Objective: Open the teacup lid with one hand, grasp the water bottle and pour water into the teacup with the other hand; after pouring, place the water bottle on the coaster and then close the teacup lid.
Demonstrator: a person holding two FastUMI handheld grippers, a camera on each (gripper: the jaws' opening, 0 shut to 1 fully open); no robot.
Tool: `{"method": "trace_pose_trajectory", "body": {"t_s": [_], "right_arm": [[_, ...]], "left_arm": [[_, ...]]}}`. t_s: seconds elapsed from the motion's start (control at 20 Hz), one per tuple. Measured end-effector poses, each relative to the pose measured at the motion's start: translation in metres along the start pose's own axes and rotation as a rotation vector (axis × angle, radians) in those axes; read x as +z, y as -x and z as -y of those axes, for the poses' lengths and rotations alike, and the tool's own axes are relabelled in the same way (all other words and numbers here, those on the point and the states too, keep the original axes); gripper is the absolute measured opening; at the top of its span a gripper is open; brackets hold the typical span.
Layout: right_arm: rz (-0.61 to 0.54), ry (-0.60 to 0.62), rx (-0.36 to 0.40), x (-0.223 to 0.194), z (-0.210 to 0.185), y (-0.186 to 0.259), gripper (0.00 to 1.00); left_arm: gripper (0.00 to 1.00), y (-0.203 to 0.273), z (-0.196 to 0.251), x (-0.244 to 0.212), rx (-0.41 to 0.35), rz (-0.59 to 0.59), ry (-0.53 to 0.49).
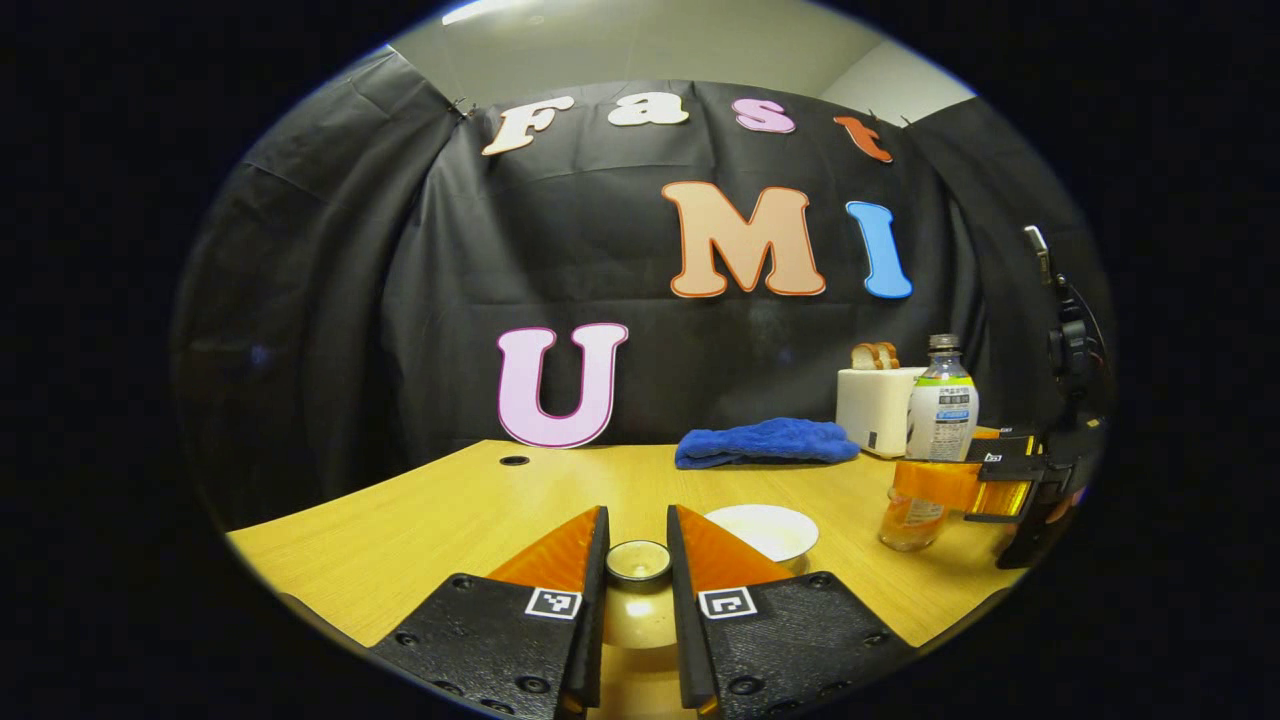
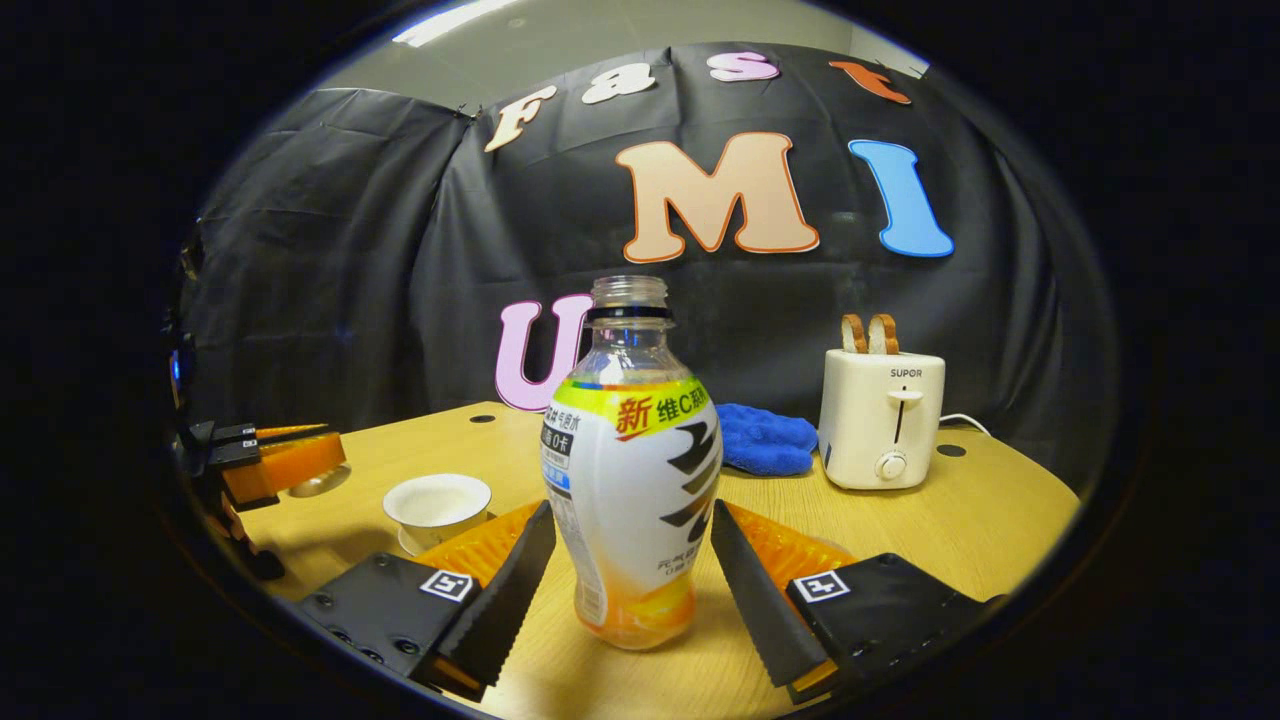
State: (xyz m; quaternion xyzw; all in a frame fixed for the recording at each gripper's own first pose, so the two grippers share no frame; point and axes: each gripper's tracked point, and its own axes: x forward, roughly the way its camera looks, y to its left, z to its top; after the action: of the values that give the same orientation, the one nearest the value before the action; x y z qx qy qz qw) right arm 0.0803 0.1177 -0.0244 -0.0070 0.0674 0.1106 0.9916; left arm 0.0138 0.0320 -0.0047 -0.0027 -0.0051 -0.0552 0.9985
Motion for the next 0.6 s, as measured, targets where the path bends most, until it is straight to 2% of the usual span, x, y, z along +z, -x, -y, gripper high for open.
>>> {"method": "trace_pose_trajectory", "body": {"t_s": [0.05, 0.1, 0.15, 0.3, 0.35, 0.4, 0.6], "right_arm": [[-0.010, 0.001, -0.006, -0.001, 0.000, -0.003, 0.99], [-0.022, 0.003, -0.019, -0.003, 0.002, -0.004, 0.95], [-0.039, 0.003, -0.038, -0.006, 0.005, -0.005, 1.00], [-0.074, 0.010, -0.079, -0.011, 0.010, -0.007, 0.75], [-0.073, 0.019, -0.090, -0.011, 0.011, -0.007, 0.70], [-0.072, 0.033, -0.093, -0.011, 0.010, -0.006, 0.67], [-0.077, 0.088, -0.120, -0.002, 0.014, 0.001, 0.65]], "left_arm": [[0.28, -0.001, -0.003, 0.000, 0.005, 0.000, -0.001], [0.28, -0.001, -0.007, 0.000, 0.009, 0.000, -0.001], [0.28, -0.002, -0.009, 0.000, 0.010, 0.000, -0.002], [0.28, -0.003, -0.017, 0.000, 0.019, 0.001, -0.002], [0.27, -0.002, -0.018, 0.000, 0.021, 0.001, -0.003], [0.28, -0.003, -0.018, 0.000, 0.020, 0.001, -0.003], [0.28, -0.004, -0.017, 0.000, 0.015, 0.001, -0.001]]}}
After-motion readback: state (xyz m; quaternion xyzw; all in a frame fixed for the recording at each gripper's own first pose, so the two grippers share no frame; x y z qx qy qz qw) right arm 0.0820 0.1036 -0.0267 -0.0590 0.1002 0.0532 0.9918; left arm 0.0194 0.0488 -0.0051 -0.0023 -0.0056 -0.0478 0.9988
